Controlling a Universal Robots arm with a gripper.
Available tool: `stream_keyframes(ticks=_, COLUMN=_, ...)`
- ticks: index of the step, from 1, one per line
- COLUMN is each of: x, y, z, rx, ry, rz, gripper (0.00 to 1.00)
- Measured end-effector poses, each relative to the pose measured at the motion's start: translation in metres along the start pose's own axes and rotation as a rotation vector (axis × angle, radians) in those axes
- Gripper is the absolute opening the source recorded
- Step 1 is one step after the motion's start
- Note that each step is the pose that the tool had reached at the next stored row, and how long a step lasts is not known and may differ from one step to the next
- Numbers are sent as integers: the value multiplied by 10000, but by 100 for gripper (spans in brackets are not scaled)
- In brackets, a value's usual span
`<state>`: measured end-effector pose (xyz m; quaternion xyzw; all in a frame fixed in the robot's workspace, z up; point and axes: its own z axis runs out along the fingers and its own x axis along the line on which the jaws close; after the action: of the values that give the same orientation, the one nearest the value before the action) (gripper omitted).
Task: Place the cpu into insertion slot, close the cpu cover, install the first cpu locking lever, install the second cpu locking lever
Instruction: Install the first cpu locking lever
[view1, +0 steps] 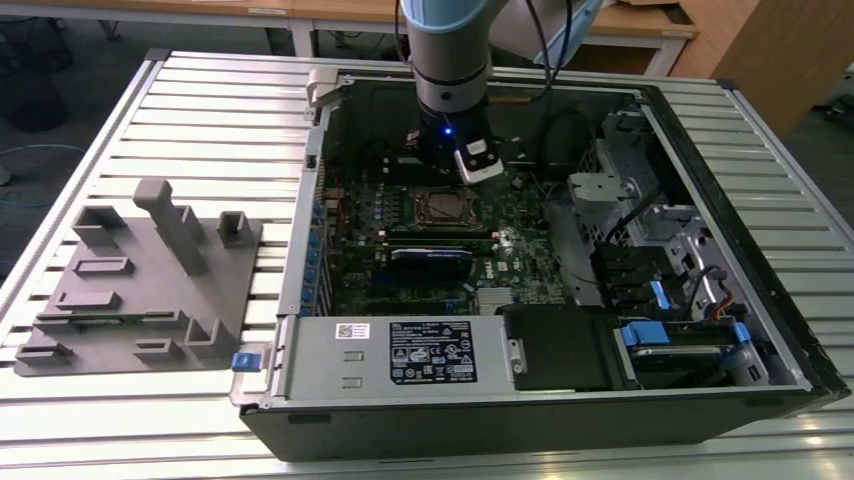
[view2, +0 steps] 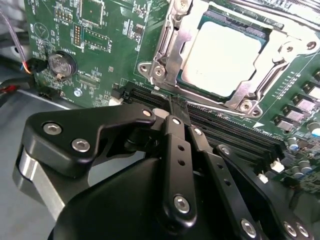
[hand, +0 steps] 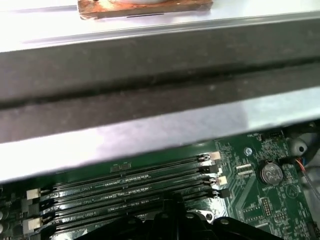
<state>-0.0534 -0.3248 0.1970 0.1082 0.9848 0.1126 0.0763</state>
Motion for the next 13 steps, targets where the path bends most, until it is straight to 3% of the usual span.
stream_keyframes(ticks=13, x=9, y=22, z=4, rx=55, ry=-104, rz=421, gripper=10)
